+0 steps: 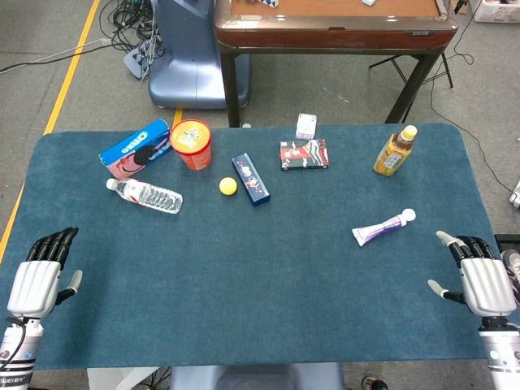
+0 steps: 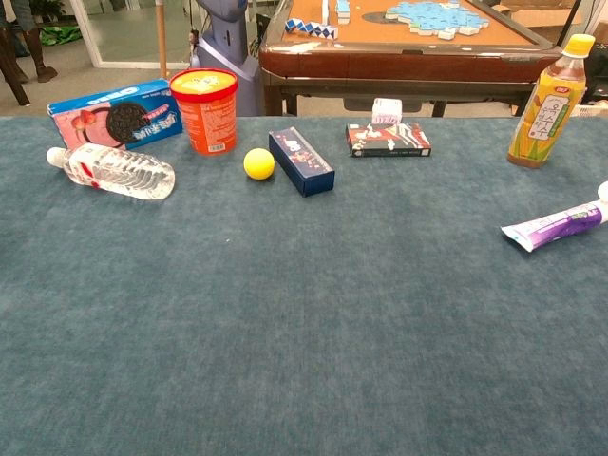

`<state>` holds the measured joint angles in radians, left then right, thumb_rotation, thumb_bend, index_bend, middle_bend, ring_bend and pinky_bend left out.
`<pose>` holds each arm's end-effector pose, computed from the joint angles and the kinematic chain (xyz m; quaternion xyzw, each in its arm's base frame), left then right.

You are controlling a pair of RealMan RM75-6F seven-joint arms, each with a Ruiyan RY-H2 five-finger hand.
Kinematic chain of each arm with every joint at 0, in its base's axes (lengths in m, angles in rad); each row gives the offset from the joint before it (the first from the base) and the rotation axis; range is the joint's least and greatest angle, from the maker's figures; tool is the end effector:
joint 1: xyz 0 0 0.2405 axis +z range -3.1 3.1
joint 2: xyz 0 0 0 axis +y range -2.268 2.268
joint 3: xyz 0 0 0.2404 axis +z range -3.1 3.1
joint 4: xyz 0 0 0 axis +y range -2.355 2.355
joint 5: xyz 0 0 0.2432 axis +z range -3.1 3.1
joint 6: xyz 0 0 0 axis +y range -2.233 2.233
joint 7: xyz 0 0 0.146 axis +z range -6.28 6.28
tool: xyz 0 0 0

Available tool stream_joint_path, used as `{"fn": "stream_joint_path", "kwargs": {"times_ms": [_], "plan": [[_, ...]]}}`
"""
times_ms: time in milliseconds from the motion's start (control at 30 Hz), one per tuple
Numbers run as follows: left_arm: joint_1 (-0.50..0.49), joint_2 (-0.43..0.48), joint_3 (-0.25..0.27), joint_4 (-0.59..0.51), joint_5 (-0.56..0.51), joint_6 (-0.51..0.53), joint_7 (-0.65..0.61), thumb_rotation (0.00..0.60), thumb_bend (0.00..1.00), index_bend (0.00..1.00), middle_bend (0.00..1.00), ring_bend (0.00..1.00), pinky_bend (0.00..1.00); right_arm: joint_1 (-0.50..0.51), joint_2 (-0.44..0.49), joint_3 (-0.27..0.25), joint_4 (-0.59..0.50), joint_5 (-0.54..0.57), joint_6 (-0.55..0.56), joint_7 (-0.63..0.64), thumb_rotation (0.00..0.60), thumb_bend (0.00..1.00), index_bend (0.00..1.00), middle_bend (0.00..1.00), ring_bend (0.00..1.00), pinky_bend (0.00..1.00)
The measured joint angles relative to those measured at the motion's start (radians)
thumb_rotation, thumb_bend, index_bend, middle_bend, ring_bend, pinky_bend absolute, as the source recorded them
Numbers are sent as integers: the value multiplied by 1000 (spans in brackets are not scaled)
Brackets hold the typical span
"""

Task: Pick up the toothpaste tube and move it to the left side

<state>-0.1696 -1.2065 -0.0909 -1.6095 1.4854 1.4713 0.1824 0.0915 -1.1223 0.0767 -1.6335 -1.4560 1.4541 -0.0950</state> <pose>-0.2809 0.2181 0.0992 -0.6181 -0.3304 -0.3912 0.5964 -0.3085 -0.1926 0.1206 0.5969 -0.3768 0.3629 0.6083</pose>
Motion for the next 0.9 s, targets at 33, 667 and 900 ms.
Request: {"fn": "stream_joint_path", "kwargs": {"times_ms": [33, 667, 900], "plan": [[-1, -1, 0, 1, 0, -1, -1, 600, 363, 15, 96, 106, 103, 0, 2, 0, -2, 2, -1, -2, 600, 179, 191, 306, 195, 156], [-7, 16, 12, -12, 3, -17, 6, 600, 362, 15, 96, 106, 103, 44, 87, 7, -81, 42, -108, 2, 600, 167, 191, 306, 196, 158], [-2, 14, 17, -6, 0, -12, -4, 600, 363, 15, 96, 106, 103, 95, 106, 33, -85, 123, -196, -39, 600, 159, 191, 306, 195, 164]]}}
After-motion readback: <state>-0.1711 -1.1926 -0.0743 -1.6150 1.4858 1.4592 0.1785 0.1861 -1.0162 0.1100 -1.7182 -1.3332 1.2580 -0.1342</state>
